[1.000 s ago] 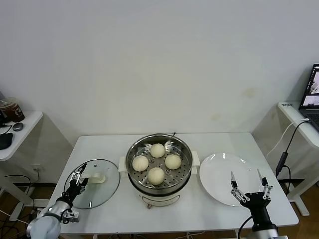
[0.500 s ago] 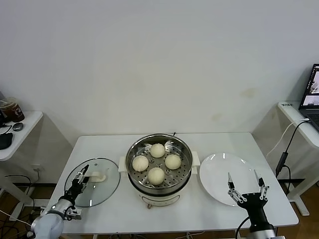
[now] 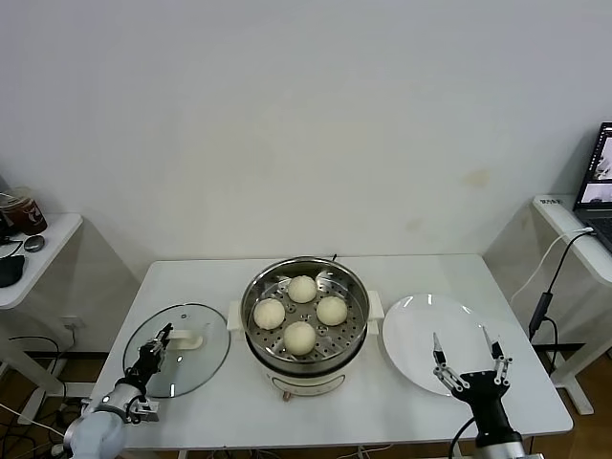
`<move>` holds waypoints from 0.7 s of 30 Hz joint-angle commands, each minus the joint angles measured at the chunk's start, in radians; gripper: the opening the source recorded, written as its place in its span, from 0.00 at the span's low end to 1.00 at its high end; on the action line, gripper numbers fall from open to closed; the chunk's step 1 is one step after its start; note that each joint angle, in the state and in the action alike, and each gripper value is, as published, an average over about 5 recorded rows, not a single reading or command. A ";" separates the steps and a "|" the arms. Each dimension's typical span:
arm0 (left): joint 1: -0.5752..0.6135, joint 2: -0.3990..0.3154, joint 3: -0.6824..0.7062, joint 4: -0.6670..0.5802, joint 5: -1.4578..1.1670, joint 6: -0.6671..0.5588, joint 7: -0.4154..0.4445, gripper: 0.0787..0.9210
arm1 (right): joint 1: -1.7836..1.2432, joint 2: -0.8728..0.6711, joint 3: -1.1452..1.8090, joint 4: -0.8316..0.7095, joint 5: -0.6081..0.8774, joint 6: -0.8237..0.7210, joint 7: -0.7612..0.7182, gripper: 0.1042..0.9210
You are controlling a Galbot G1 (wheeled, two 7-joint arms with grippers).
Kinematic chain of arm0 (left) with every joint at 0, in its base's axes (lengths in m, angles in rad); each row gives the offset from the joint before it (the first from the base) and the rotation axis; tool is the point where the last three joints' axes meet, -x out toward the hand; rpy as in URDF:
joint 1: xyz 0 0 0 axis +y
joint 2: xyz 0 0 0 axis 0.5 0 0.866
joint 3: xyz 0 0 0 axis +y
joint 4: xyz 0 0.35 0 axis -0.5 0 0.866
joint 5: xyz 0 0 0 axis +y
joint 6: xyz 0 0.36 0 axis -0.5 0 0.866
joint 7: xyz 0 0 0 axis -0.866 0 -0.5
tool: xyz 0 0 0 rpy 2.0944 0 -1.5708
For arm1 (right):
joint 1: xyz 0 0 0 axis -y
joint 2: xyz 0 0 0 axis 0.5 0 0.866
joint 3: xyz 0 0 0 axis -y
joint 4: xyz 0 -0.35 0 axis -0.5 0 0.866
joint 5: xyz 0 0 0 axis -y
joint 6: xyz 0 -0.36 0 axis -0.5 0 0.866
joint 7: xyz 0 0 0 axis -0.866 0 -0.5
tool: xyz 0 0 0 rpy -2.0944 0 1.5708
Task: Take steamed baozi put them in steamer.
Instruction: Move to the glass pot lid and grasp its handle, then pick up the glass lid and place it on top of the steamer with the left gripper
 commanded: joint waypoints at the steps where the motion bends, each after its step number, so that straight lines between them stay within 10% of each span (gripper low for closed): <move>1: 0.047 -0.006 -0.018 -0.065 -0.014 0.030 -0.087 0.12 | 0.000 -0.002 0.000 0.000 0.001 -0.001 -0.001 0.88; 21: 0.518 0.147 -0.093 -0.829 -0.451 0.525 0.078 0.10 | 0.000 -0.032 0.015 -0.038 0.004 -0.009 -0.002 0.88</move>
